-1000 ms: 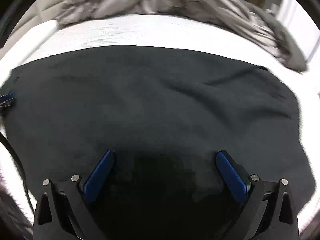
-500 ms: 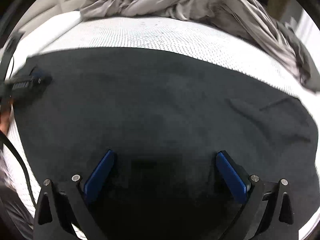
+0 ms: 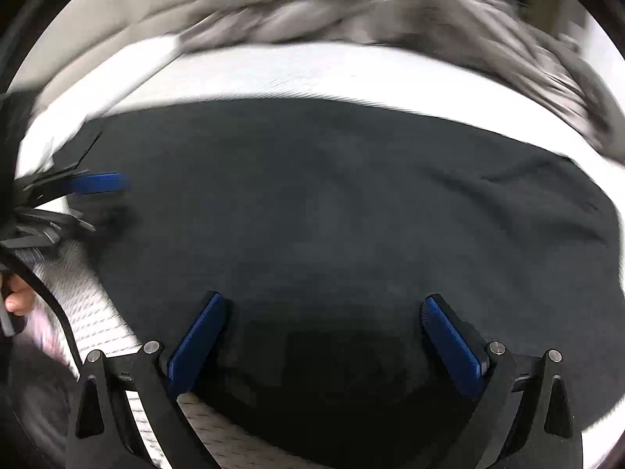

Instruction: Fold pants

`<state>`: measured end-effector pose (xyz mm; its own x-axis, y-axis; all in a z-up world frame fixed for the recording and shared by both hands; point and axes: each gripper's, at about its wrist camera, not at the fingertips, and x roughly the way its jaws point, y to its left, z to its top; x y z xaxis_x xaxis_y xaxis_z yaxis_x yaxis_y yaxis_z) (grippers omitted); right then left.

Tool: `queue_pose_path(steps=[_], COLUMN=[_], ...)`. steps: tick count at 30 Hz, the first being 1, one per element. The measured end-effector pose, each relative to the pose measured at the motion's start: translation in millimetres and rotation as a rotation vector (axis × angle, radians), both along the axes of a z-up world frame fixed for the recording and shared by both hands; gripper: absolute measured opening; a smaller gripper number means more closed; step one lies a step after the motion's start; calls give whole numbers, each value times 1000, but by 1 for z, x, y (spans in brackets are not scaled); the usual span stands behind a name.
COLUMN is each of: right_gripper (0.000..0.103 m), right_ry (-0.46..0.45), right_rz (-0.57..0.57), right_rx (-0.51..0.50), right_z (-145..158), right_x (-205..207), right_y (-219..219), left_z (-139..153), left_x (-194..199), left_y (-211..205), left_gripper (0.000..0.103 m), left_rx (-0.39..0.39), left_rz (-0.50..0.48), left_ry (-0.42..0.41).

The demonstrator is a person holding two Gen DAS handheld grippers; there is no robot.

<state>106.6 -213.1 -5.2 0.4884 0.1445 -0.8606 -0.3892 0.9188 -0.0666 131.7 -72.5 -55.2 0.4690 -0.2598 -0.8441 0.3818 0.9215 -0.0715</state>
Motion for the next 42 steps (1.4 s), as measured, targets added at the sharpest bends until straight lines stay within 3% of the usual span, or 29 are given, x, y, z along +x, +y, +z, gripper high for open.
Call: queue_pose_path(steps=[4, 7, 9, 11, 15, 18, 21, 23, 25, 26, 29, 31, 34, 37, 39, 42], right_gripper=[102, 102, 102, 102, 103, 103, 103, 103, 102, 102, 102, 102, 102, 102, 102, 102], right_ry=[-28, -85, -110, -118, -125, -144, -101, -58, -17, -11, -35, -30, -77, -87, -92, -85], right_rz=[-79, -309, -495, -556, -495, -402, -314, -275, -227, -220, -249, -342, -489, -475, -451, -354], right_rx=[-67, -183, -182, -137, -156, -58, 38, 53, 8, -28, -80, -70, -170, -111, -102, 19], right_z=[2, 1, 6, 9, 24, 35, 34, 23, 7, 1, -4, -2, 1, 6, 10, 11], right_x=[-1, -4, -7, -11, -8, 0, 21, 39, 51, 51, 60, 56, 50, 37, 30, 16], right_y=[-45, -118, -169, -189, -158, -116, -67, -46, -20, -13, -32, -69, -107, -117, -111, -93], left_z=[1, 2, 5, 6, 19, 28, 19, 6, -4, -7, -6, -7, -4, 12, 29, 50], left_x=[-6, -11, -14, -12, -6, 12, 41, 55, 63, 61, 58, 56, 42, 20, 0, -19], left_y=[30, 79, 106, 123, 104, 72, 31, 3, -15, -17, 8, 35, 79, 116, 137, 176], left_gripper=[61, 61, 61, 61, 61, 62, 62, 62, 64, 65, 65, 67, 68, 66, 64, 56], left_rx=[-27, -25, -46, -27, -24, -71, -107, -70, 27, 28, 40, 78, 91, -4, 3, 22], left_rz=[4, 101, 187, 260, 244, 244, 214, 179, 162, 159, 205, 258, 339, 356, 366, 435], left_ry=[13, 13, 16, 18, -17, -56, -27, 5, -2, -10, -9, -23, -36, -40, -97, -191])
